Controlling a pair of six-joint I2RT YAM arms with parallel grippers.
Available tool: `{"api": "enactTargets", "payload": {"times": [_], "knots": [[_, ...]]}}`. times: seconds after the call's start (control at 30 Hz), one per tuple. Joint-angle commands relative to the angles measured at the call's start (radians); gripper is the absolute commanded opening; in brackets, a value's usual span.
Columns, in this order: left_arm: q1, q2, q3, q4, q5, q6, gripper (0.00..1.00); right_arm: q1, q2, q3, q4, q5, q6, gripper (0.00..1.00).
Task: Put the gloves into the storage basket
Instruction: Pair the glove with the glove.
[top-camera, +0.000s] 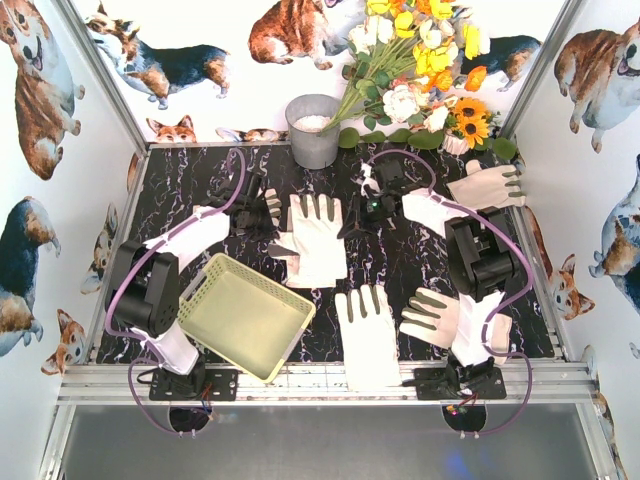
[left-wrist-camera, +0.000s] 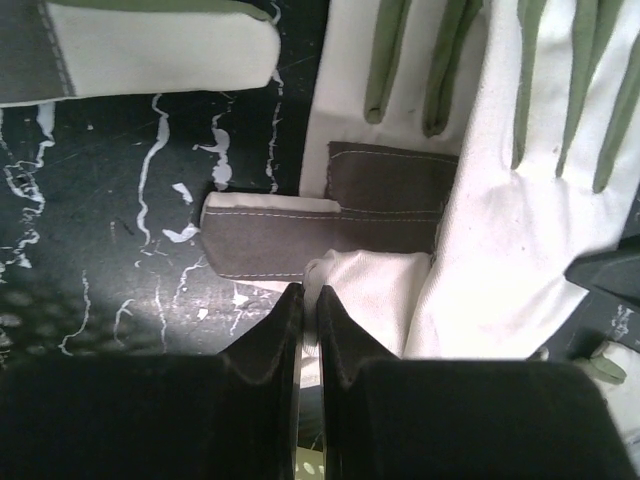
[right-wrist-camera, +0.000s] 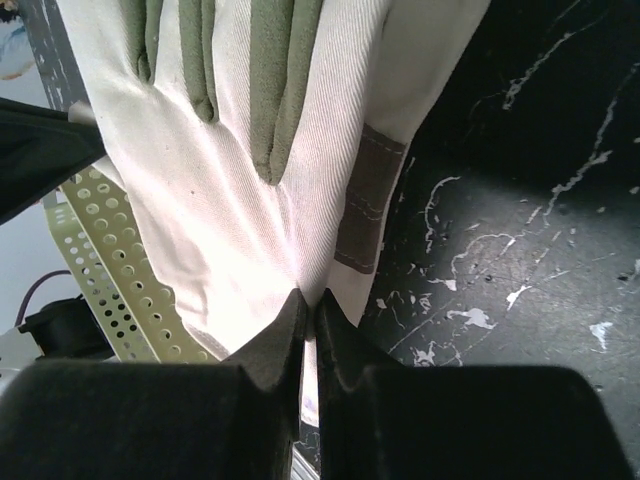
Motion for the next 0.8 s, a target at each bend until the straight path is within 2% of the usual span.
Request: {"api": "enactTargets", "payload": {"times": [0.0, 0.3, 0.77], "knots": [[0.043, -0.025, -0.019, -0.047, -0.069, 0.050, 0.00, 0.017, -0.028, 0.044, 0.037, 0.031, 0.011, 0.00], [0.074, -0.007, -0.052, -0.023, -0.075, 0.053, 0.00, 0.080, 0.003, 0.045, 0.084, 0.070, 0.042, 0.00], [0.085, 0.048, -0.051, 0.008, -0.071, 0.065, 0.00, 0.081, 0.053, 0.089, 0.064, 0.118, 0.042, 0.00]]}}
